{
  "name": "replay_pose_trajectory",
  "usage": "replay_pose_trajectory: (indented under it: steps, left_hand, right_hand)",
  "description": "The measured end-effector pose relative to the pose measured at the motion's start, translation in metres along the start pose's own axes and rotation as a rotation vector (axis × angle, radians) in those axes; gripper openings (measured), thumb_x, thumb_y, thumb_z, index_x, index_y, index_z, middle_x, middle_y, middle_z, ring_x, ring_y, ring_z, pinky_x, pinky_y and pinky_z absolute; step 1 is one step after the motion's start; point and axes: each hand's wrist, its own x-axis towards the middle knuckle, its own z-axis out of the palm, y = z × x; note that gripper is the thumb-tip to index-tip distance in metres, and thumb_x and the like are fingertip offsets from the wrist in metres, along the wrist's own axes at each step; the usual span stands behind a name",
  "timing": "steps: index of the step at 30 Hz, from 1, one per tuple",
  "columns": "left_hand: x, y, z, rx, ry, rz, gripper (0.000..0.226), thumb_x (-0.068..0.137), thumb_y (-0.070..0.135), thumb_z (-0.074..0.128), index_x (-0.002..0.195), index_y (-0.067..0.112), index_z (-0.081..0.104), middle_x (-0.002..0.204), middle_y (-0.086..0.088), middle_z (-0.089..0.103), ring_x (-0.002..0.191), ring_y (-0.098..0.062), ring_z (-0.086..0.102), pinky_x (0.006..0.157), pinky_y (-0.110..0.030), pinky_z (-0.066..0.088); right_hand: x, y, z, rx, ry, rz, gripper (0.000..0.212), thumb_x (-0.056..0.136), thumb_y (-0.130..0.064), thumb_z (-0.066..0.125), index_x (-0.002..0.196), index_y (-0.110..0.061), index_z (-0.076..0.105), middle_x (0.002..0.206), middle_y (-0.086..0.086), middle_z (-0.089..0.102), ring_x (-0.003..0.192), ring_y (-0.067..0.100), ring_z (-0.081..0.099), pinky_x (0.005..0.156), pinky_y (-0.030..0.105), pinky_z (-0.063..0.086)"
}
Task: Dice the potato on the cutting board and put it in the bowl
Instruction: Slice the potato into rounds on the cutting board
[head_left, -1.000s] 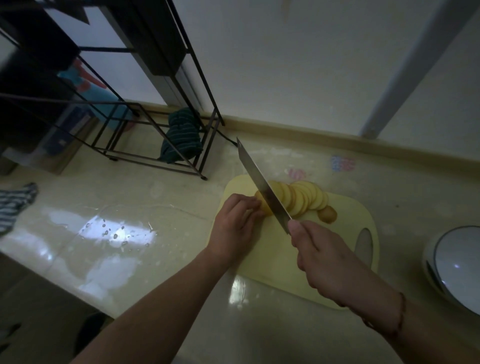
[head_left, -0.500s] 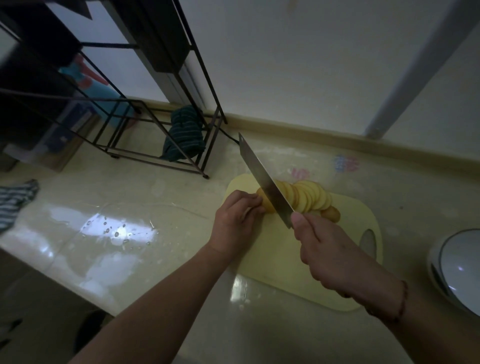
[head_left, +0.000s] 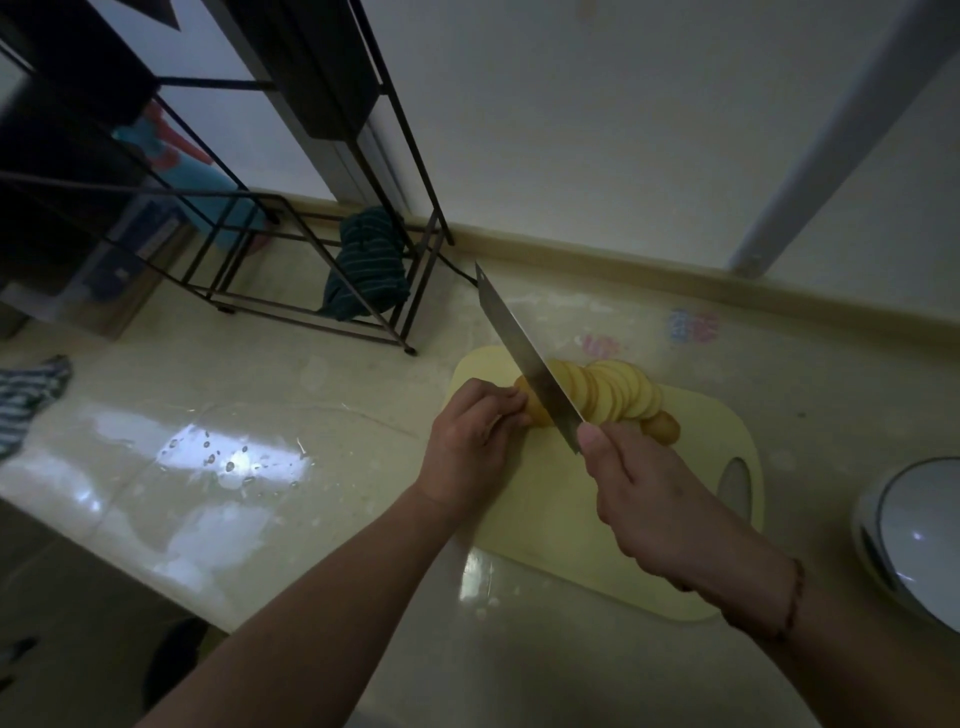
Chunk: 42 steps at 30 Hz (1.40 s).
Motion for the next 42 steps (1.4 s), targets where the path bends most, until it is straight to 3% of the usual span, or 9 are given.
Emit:
replay_pose_trajectory:
  steps: [9, 13, 17, 27, 31, 36, 42]
  left_hand:
    - [0.0, -0.003, -0.002, 0.041, -0.001, 0.039, 0.017, 0.077, -0.008, 0.079, 0.092, -0.005, 0.073, 0.088, -0.015, 0.067, 0.085, -0.015, 0.063, 0.081, -0.014, 0.051]
    - [0.0, -0.003, -0.001, 0.048, 0.002, 0.046, 0.016, 0.077, -0.008, 0.078, 0.091, -0.005, 0.073, 0.088, -0.015, 0.066, 0.084, -0.016, 0.063, 0.078, -0.019, 0.053]
    - [-0.002, -0.004, -0.001, 0.042, 0.023, 0.006, 0.016, 0.077, -0.009, 0.078, 0.091, -0.006, 0.072, 0.088, -0.015, 0.066, 0.084, -0.014, 0.062, 0.081, -0.013, 0.05]
    - [-0.003, -0.004, -0.003, 0.036, 0.009, 0.024, 0.011, 0.082, -0.002, 0.076, 0.092, -0.005, 0.072, 0.089, -0.015, 0.066, 0.086, -0.012, 0.061, 0.084, -0.009, 0.047]
    - [-0.003, -0.006, -0.003, 0.037, 0.017, 0.005, 0.013, 0.086, 0.005, 0.069, 0.093, -0.005, 0.072, 0.089, -0.015, 0.065, 0.087, -0.014, 0.062, 0.085, -0.011, 0.047]
    - [-0.004, -0.009, -0.002, 0.042, 0.031, -0.009, 0.011, 0.082, -0.006, 0.075, 0.092, -0.005, 0.07, 0.089, -0.014, 0.065, 0.086, -0.014, 0.062, 0.083, -0.016, 0.05]
    - [-0.004, -0.008, -0.003, 0.016, 0.019, 0.013, 0.012, 0.084, 0.0, 0.07, 0.094, -0.005, 0.071, 0.09, -0.015, 0.065, 0.087, -0.015, 0.062, 0.084, -0.014, 0.049]
  right_hand:
    - [0.0, 0.006, 0.006, -0.02, -0.01, -0.01, 0.046, 0.098, -0.05, 0.026, 0.075, -0.017, 0.048, 0.063, -0.004, 0.051, 0.056, 0.006, 0.046, 0.058, 0.028, 0.038]
    - [0.014, 0.004, 0.011, -0.011, -0.018, -0.007, 0.044, 0.1, -0.048, 0.027, 0.074, -0.018, 0.047, 0.063, -0.005, 0.051, 0.057, 0.008, 0.046, 0.059, 0.028, 0.036]
    - [0.013, 0.005, 0.013, -0.04, -0.024, -0.026, 0.042, 0.1, -0.047, 0.028, 0.076, -0.02, 0.048, 0.068, -0.003, 0.055, 0.066, 0.011, 0.053, 0.066, 0.031, 0.039]
    - [0.005, 0.015, 0.018, -0.093, -0.004, -0.052, 0.042, 0.101, -0.044, 0.028, 0.078, -0.015, 0.049, 0.069, -0.002, 0.054, 0.064, 0.008, 0.05, 0.057, 0.022, 0.035]
    - [0.021, 0.011, 0.023, -0.089, -0.015, -0.062, 0.041, 0.102, -0.042, 0.029, 0.08, -0.015, 0.051, 0.071, -0.004, 0.052, 0.069, 0.01, 0.05, 0.061, 0.03, 0.029]
    - [-0.003, 0.019, 0.017, -0.091, -0.032, -0.034, 0.042, 0.099, -0.047, 0.028, 0.077, -0.018, 0.049, 0.066, -0.002, 0.052, 0.062, 0.009, 0.05, 0.056, 0.022, 0.034]
    - [-0.005, 0.023, 0.019, -0.088, -0.034, 0.004, 0.045, 0.099, -0.046, 0.028, 0.078, -0.014, 0.05, 0.066, -0.001, 0.054, 0.063, 0.011, 0.052, 0.059, 0.022, 0.036]
